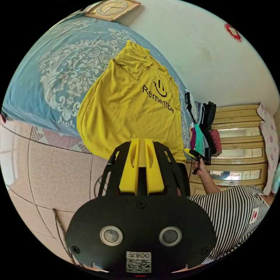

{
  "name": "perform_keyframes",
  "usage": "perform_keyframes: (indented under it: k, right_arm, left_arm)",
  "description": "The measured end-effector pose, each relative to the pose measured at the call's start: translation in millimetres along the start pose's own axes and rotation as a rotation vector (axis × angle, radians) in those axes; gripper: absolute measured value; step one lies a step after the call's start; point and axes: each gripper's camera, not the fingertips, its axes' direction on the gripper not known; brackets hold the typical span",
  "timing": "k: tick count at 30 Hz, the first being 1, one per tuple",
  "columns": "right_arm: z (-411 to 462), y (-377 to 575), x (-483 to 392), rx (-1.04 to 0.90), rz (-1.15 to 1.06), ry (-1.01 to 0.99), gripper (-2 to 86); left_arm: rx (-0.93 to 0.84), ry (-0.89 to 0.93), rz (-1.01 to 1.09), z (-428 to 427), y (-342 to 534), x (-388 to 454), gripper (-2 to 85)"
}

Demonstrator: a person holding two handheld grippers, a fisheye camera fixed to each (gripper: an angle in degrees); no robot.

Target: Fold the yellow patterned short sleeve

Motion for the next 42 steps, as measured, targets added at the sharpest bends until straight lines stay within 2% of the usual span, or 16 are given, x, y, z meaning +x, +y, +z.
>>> perform_keyframes:
  k: [9,17,25,37,42]
  right_arm:
    - [-26,73,54,-0.004,0.136,-0.130,7.9]
    - [-47,101,48,0.004,0.143,-0.154,8.7]
    - [-42,109,24,-0.054,0.158,-0.088,8.5]
    - [-38,110,-31,-0.123,0.082,0.162,2.1]
    - [-60,123,-33,-0.087,0.083,-0.050,0.8]
  left_arm:
    - [0.068,0.258,-0.255,18,129,-85,1.5]
    - [0.034,0.278,-0.250,47,195,-93,1.9]
    - [0.030,0.313,-0.261,78,254,-104,2.4]
    - [0.051,0.347,-0.330,121,340,-135,3.6]
    - [0.090,0.406,-0.387,144,370,-158,5.0]
